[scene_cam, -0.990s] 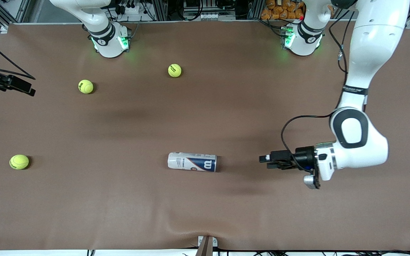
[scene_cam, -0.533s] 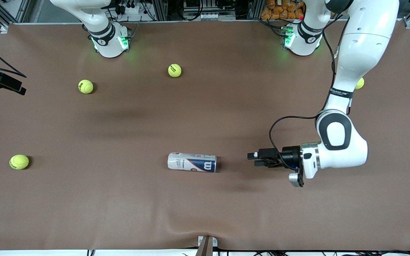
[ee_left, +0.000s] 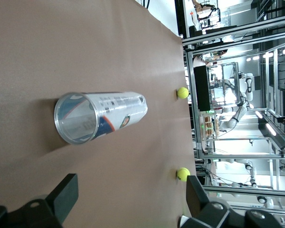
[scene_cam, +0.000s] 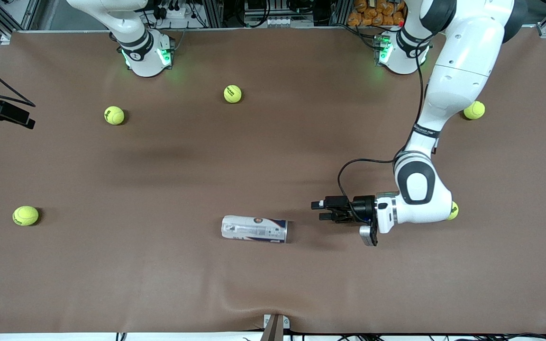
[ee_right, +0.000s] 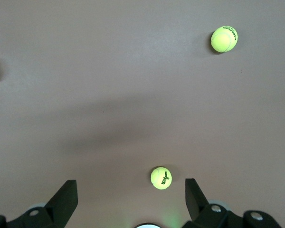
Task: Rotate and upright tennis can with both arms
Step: 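Move the open left gripper toward the can's open rim end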
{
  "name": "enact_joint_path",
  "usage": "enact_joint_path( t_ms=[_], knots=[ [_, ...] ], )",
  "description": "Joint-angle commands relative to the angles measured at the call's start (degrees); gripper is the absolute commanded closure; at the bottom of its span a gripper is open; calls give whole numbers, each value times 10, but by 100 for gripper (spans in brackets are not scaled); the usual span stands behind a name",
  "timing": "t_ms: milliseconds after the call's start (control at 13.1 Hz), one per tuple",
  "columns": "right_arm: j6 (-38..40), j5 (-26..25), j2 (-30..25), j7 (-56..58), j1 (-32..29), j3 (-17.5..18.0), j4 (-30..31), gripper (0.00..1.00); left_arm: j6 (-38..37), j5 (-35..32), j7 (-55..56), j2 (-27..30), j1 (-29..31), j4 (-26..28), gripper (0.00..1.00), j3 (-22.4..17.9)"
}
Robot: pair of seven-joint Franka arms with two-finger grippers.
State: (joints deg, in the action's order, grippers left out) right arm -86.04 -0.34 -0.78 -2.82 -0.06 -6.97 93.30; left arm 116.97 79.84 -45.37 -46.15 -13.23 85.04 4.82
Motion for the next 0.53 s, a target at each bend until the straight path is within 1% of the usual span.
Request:
enact_joint_path(
  t_ms=[0, 381, 457],
  knots=[
    [5, -1, 2, 11, -12, 6, -4, 0, 29, 15, -22, -21, -18, -29, 0, -3],
    [0, 0, 10, 13, -13, 6, -6, 0, 48, 15, -39, -91, -20, -108, 0, -3],
    [-5, 4, 11, 12, -13, 6, -7, 0, 61, 16, -45, -95, -21, -111, 0, -3]
  ],
)
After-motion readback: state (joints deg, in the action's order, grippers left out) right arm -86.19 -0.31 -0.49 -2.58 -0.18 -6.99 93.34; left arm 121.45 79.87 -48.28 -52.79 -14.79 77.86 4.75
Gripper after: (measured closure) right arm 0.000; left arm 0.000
